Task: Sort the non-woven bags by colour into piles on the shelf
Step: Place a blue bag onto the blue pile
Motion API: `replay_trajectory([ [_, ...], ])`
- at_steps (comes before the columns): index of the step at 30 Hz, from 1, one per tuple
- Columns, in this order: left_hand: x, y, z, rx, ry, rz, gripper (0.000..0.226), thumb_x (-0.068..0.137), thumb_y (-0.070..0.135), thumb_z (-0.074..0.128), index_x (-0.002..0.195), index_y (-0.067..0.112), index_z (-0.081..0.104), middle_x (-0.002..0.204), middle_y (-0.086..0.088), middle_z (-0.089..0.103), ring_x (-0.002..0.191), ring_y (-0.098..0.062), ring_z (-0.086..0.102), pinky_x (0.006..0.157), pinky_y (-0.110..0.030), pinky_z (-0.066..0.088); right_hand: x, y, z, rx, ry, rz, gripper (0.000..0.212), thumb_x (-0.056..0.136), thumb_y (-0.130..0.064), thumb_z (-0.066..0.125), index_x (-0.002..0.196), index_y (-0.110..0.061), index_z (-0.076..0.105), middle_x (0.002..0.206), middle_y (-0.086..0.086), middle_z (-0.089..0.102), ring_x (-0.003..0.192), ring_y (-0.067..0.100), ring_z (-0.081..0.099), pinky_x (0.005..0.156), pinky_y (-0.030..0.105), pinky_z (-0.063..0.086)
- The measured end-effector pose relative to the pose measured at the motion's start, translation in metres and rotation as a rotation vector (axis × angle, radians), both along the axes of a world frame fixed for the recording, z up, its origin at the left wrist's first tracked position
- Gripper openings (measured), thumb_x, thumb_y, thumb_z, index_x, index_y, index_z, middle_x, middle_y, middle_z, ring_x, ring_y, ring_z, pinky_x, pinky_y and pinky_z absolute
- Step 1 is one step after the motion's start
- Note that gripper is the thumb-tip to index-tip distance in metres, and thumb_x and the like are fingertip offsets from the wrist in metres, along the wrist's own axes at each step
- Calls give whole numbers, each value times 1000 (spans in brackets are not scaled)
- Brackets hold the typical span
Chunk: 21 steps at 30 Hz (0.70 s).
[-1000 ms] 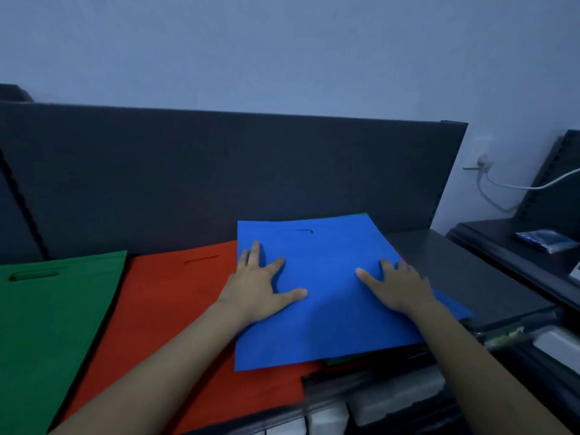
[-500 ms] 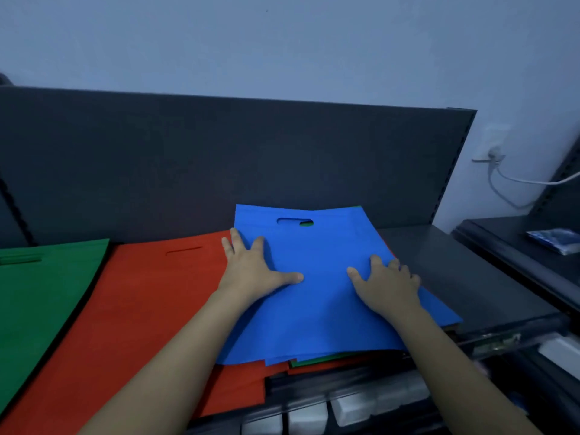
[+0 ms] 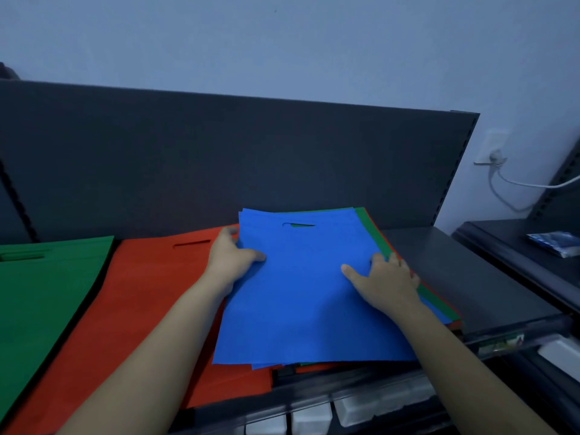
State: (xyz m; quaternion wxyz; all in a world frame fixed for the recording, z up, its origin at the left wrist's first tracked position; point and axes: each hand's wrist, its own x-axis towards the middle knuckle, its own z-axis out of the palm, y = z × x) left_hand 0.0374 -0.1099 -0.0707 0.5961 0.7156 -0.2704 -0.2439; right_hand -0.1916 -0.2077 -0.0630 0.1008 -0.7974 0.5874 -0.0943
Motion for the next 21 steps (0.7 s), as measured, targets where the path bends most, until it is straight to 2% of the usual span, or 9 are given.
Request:
replay_trajectory([
  [2,4,0,-1,-28,36,14,75,70,-2,78,135,11,42,101,-6,66,86,-24,66,76,-39,55,-2,-1,-1,19,-26,3,76,88,-69,39,139,-13,39,143,12,43,131,32,38,107,46,31],
  [6,8,0,-3,-54,-28,60,67,73,-1,77,131,13,47,88,5,59,76,-10,61,62,-29,47,1,0,3,-2,-48,19,73,84,-65,53,136,-15,45,138,8,48,129,32,41,103,43,37],
  [10,6,-1,-4,-109,69,38,57,73,-1,78,119,14,49,91,6,61,78,-12,63,63,-30,50,4,-7,7,44,-233,-11,71,76,-45,74,133,-10,50,136,10,51,126,29,45,102,39,39],
  [14,4,-3,-7,-149,114,32,52,73,1,78,113,16,49,97,4,63,81,-12,63,66,-30,52,6,-9,9,77,-351,-14,67,76,-30,80,131,-7,49,128,10,56,117,28,53,89,35,44],
  [17,2,-3,-8,-169,81,31,50,74,3,78,113,17,50,95,11,59,82,-7,61,64,-27,50,8,-11,5,92,-428,-7,73,74,-31,81,134,-8,47,134,9,54,123,27,52,95,36,44],
  [21,2,-2,-10,-145,46,31,50,73,9,79,112,21,50,101,9,60,91,-15,63,78,-37,55,12,-11,0,85,-538,17,71,74,-27,82,134,-8,49,138,8,51,127,23,48,100,33,41],
])
